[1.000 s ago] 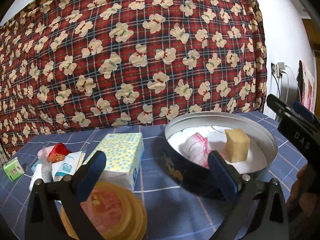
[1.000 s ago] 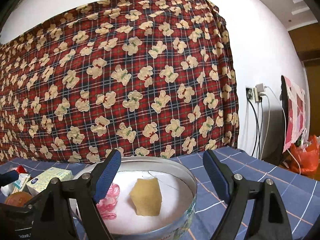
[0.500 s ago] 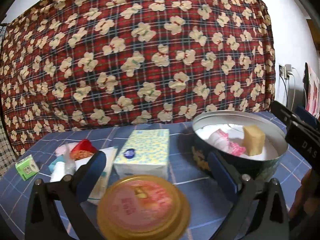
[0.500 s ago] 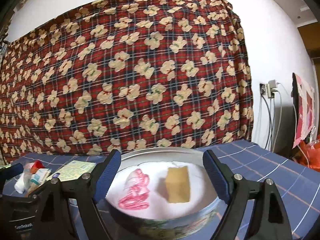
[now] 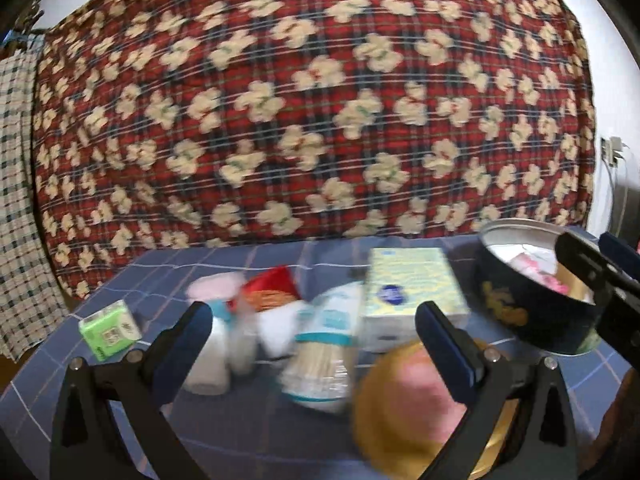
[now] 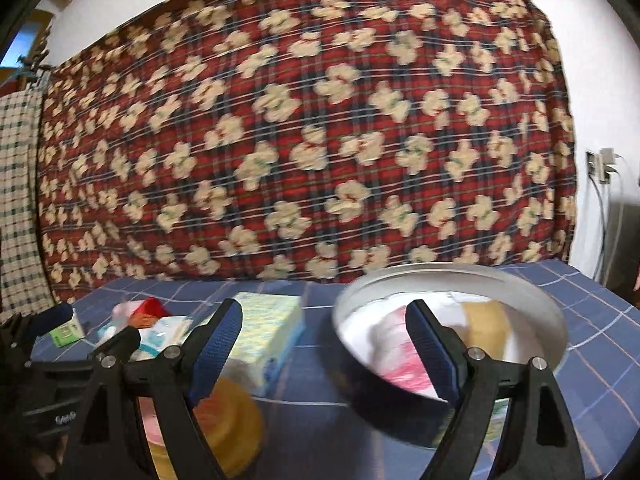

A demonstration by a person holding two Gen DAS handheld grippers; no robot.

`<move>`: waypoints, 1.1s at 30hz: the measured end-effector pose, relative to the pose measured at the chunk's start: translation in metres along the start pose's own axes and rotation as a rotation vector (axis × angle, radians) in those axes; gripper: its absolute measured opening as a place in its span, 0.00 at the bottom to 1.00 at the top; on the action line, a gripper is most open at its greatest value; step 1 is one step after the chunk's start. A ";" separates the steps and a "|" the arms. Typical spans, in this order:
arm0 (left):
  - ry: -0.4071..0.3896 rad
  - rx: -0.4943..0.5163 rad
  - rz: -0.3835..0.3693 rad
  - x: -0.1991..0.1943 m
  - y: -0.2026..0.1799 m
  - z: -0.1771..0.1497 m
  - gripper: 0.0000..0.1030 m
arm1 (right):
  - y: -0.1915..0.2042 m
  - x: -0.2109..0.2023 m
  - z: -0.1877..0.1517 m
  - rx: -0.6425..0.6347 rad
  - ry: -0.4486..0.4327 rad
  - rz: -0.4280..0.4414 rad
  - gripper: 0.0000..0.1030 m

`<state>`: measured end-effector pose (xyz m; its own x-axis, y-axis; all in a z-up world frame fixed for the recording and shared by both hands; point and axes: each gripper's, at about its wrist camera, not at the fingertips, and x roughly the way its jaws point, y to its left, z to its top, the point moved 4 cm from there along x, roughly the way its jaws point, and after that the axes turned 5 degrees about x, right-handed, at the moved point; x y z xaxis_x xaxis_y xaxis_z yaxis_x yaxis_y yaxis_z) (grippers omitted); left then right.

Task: Organize soft objects
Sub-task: 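Withdraw both tools from the tin back toward the remaining items, then grasp the white roll with the left tool while the right tool grasps the cotton-swab bag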

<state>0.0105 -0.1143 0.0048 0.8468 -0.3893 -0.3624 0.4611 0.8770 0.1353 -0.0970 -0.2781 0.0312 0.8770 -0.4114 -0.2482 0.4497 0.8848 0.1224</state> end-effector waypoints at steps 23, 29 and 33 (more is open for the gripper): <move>0.287 -0.136 0.058 0.060 0.127 -0.038 0.93 | 0.121 0.039 -0.017 -0.031 0.169 0.220 0.61; 0.429 -0.136 -0.035 0.090 0.105 -0.046 0.69 | 0.122 0.043 -0.019 -0.014 0.184 0.231 0.61; 0.489 -0.183 -0.070 0.103 0.104 -0.051 0.50 | 0.114 0.044 -0.018 0.012 0.184 0.229 0.61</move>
<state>0.1327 -0.0485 -0.0658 0.5732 -0.3103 -0.7584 0.4209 0.9056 -0.0524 -0.0103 -0.1911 0.0173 0.9110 -0.1534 -0.3827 0.2460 0.9471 0.2061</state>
